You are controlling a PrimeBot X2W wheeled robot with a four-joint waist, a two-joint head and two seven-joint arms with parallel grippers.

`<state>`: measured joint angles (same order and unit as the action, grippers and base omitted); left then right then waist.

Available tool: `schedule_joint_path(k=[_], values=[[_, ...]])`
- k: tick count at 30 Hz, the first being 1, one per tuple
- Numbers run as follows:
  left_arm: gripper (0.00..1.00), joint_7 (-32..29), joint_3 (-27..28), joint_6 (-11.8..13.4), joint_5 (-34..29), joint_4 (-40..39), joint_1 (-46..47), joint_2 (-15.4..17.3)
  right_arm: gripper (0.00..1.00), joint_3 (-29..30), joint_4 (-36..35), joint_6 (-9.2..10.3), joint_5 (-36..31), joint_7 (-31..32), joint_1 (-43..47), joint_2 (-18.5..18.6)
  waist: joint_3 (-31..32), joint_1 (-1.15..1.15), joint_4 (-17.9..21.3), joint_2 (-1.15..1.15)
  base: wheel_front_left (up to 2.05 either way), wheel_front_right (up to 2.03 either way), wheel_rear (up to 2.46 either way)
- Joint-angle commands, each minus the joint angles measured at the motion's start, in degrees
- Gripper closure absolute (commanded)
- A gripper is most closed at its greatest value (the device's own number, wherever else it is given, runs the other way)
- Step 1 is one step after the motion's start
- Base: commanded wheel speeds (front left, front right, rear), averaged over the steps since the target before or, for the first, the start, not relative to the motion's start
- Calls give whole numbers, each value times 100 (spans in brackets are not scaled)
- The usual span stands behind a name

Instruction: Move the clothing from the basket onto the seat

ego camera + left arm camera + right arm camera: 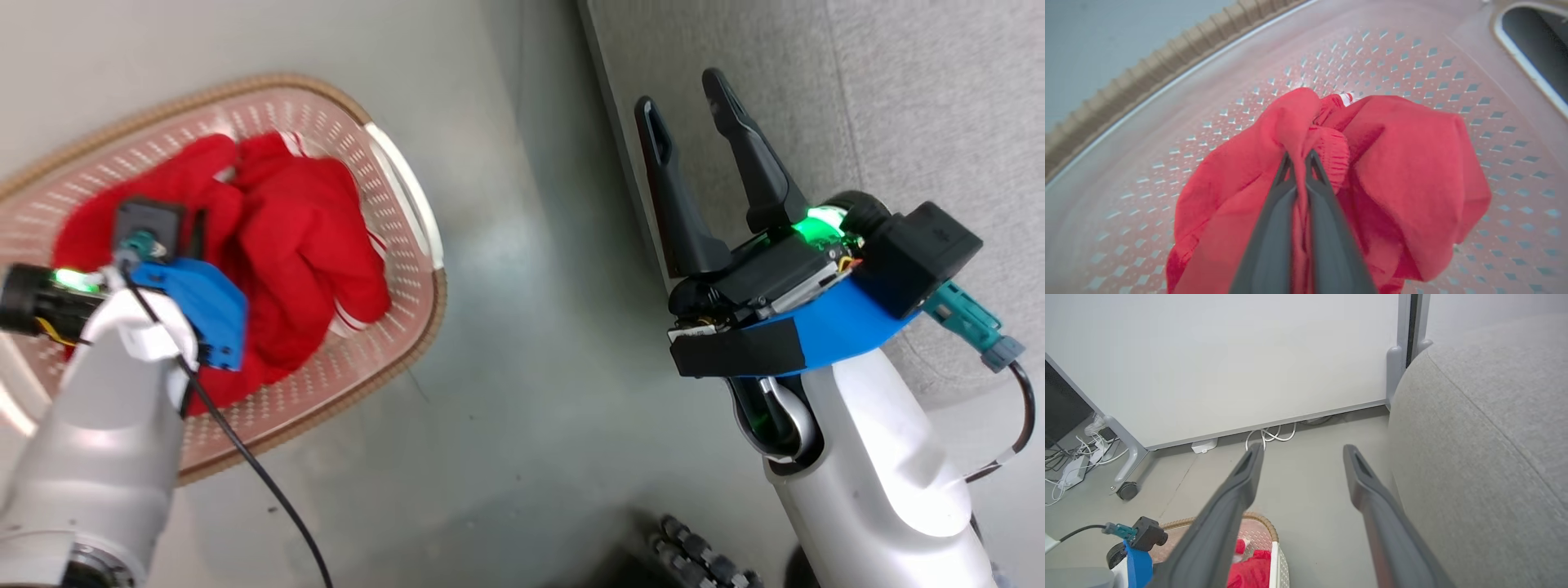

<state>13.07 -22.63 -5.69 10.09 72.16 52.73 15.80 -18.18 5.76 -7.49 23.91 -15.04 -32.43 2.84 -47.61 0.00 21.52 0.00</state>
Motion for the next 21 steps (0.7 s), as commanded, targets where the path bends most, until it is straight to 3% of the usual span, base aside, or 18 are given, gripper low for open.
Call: schedule_joint_path(k=[1,12,21], values=[[100,68,-13,-40,51,-8,-59,-79,0,37,44,-1,-52,-22,86,8,409,0,-231,0,0,0,0],[100,221,-135,-168,350,-416,-731,-957,0,305,665,-1,-561,-22,738,13,2118,0,-937,0,0,0,0],[100,220,-317,-178,602,-1266,-1337,-1238,0,437,1038,-1,-752,-22,1334,12,3286,0,-1386,0,0,0,0]])
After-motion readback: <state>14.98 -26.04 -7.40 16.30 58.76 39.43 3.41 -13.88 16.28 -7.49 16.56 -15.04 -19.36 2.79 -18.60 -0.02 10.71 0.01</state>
